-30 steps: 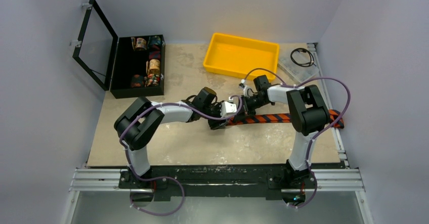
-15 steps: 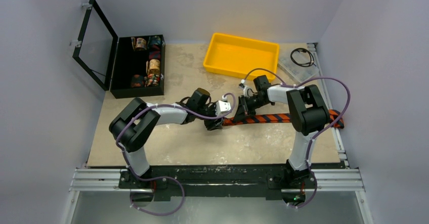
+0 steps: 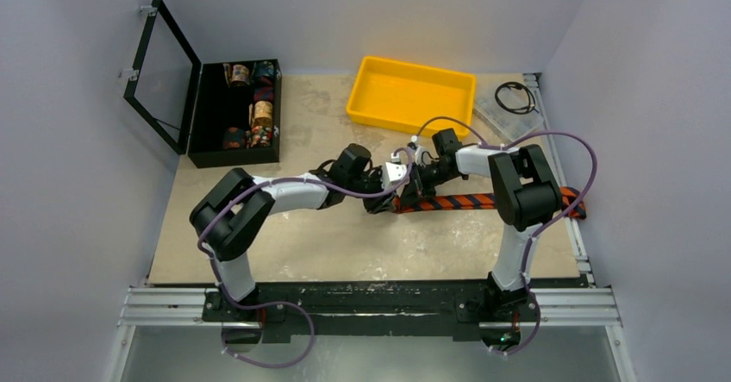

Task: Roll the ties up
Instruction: Roll the tie at the center of the board.

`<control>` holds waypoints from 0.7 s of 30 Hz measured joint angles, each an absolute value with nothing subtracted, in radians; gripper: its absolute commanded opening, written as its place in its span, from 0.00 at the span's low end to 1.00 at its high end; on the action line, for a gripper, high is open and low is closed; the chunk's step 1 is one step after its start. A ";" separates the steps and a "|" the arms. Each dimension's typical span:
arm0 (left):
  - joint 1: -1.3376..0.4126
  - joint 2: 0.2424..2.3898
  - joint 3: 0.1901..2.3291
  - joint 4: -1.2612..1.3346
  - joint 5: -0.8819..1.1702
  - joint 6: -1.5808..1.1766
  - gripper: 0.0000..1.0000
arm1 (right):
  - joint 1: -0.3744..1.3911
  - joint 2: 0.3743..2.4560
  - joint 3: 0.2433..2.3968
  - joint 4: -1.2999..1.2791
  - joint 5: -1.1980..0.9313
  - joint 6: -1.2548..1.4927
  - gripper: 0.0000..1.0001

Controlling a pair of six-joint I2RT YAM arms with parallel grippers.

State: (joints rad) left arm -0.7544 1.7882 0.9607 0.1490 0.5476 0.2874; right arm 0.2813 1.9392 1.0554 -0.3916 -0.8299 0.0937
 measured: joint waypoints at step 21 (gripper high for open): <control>-0.782 1.893 1.020 0.163 0.488 0.330 0.31 | 0.281 1.939 1.050 -0.382 -0.839 0.099 0.04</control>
State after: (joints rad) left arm -0.7822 1.8935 1.0199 0.1631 0.4885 0.3298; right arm 0.2813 1.9388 1.0504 -0.3820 -0.8394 0.0994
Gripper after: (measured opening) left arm 0.322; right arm 0.011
